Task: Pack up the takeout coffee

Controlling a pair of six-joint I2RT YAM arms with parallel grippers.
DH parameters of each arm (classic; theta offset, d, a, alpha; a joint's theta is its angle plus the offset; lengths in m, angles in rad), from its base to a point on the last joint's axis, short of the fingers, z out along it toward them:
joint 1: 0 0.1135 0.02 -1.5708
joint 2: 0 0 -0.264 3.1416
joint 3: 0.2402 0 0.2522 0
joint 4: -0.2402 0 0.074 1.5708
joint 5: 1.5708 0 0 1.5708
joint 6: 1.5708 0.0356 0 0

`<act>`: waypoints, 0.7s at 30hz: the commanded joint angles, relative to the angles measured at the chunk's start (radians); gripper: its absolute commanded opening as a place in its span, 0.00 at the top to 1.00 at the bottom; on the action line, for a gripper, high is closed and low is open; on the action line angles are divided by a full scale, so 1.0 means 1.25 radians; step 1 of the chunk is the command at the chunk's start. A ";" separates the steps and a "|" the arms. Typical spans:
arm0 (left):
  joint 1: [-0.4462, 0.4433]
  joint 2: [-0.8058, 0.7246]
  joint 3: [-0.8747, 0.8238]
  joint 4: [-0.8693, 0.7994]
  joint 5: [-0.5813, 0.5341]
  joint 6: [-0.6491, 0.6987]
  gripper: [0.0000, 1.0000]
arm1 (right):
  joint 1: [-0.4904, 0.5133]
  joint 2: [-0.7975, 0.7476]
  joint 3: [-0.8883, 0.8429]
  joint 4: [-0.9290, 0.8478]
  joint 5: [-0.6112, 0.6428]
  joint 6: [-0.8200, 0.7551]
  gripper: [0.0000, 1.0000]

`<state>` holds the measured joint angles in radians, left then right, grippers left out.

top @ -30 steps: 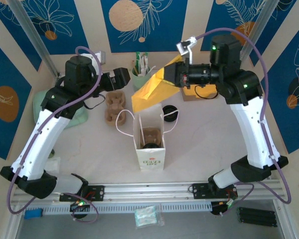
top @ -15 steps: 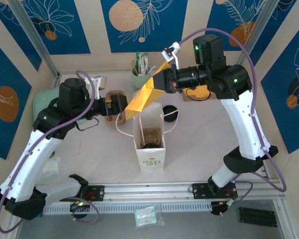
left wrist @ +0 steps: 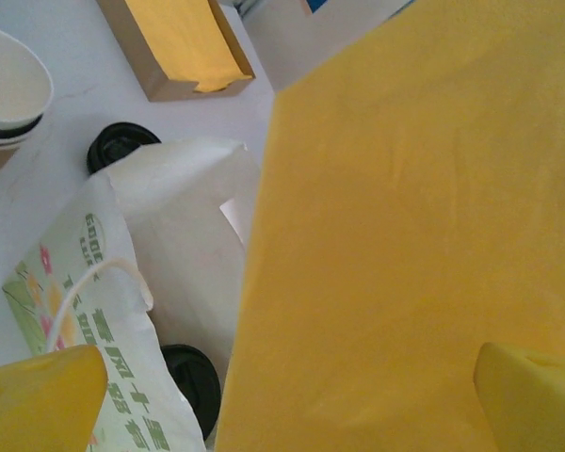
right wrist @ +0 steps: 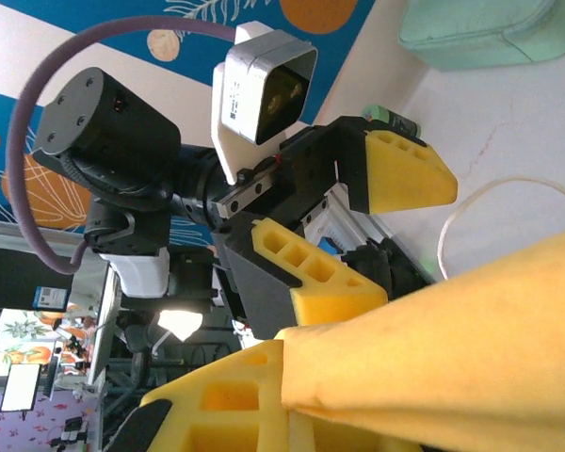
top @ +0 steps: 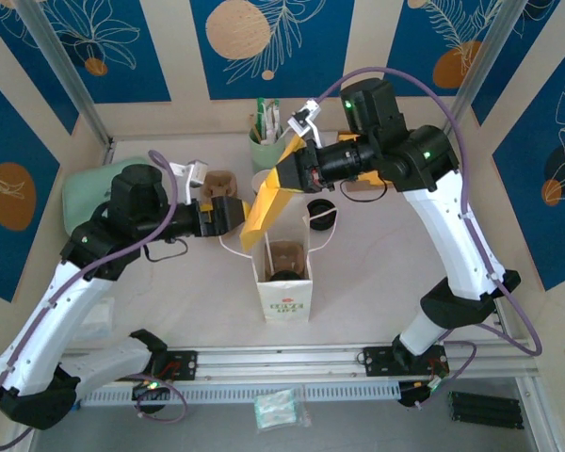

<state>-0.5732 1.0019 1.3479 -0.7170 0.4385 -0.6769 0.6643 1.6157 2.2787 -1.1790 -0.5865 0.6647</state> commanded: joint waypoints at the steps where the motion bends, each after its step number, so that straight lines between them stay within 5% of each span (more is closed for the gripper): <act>1: -0.015 -0.014 -0.011 0.017 0.026 -0.008 0.01 | 0.007 -0.017 -0.022 -0.024 0.007 -0.019 1.00; 21: -0.086 -0.004 -0.030 0.043 0.031 -0.024 0.01 | -0.029 -0.108 -0.177 0.008 0.005 -0.027 1.00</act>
<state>-0.6598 0.9939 1.3132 -0.6945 0.4568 -0.6960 0.6514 1.5082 2.0762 -1.1667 -0.5682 0.6571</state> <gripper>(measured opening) 0.994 0.056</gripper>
